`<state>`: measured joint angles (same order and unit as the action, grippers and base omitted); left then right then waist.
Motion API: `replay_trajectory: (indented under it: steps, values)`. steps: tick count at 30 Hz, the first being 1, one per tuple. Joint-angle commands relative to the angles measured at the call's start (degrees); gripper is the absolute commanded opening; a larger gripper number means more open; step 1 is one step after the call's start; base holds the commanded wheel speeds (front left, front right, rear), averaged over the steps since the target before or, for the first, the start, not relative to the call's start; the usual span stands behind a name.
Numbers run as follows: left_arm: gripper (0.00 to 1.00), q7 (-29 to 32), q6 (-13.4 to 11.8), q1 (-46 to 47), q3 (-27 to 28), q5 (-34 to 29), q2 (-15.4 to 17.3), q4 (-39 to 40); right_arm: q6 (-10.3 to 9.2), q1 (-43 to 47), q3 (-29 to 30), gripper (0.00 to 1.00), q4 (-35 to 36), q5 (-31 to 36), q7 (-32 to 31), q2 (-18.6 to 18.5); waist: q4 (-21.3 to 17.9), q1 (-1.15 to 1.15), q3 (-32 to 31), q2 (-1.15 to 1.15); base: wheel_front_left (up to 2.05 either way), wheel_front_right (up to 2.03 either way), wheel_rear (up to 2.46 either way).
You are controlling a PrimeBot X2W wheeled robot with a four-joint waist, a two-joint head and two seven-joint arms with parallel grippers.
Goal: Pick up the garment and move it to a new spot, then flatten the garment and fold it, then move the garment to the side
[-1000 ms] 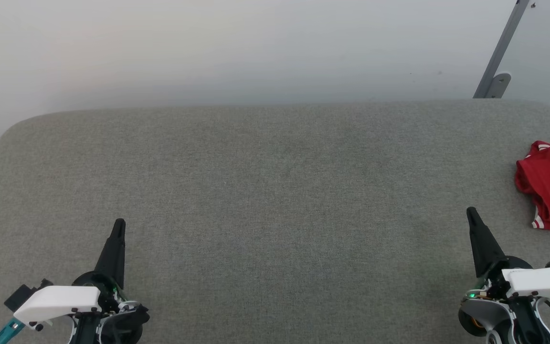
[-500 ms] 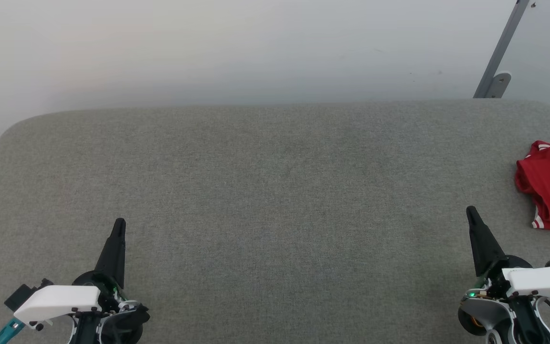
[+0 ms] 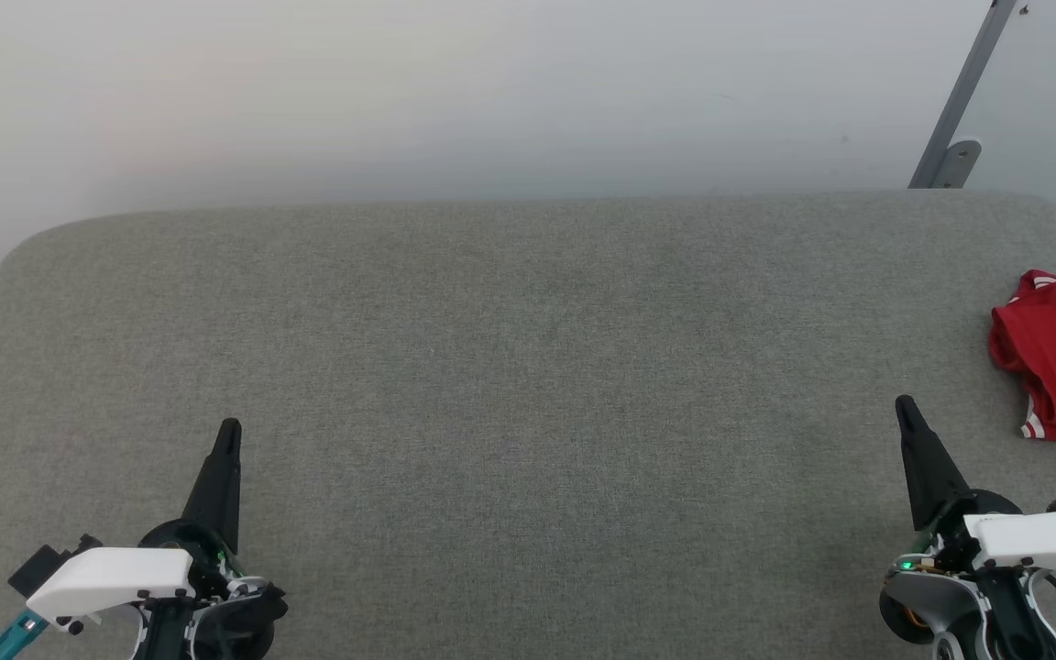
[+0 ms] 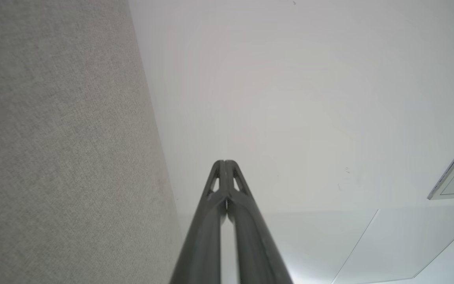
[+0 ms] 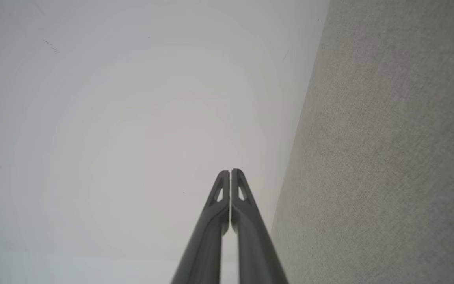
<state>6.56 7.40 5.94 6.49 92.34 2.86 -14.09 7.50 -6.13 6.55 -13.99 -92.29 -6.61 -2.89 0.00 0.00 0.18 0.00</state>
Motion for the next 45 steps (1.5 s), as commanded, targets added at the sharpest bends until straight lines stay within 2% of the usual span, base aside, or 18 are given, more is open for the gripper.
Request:
replay_trajectory:
  steps: [1, 45]
  values:
    - [0.0, 0.2, 0.2, 0.7, 0.2, 0.1, 0.0, 0.0, -0.02, -0.3, 0.0, 0.0, -0.1, -0.2, -0.1, 0.1, 0.0, 0.0, 0.0, 0.0, 0.0, 0.0, 0.0]
    - [0.0, 0.2, 0.2, 0.7, 0.2, 0.1, 0.0, 0.0, -0.02, -0.3, 0.0, 0.0, -0.1, -0.2, -0.1, 0.1, 0.0, 0.0, 0.0, 0.0, 0.0, 0.0, 0.0]
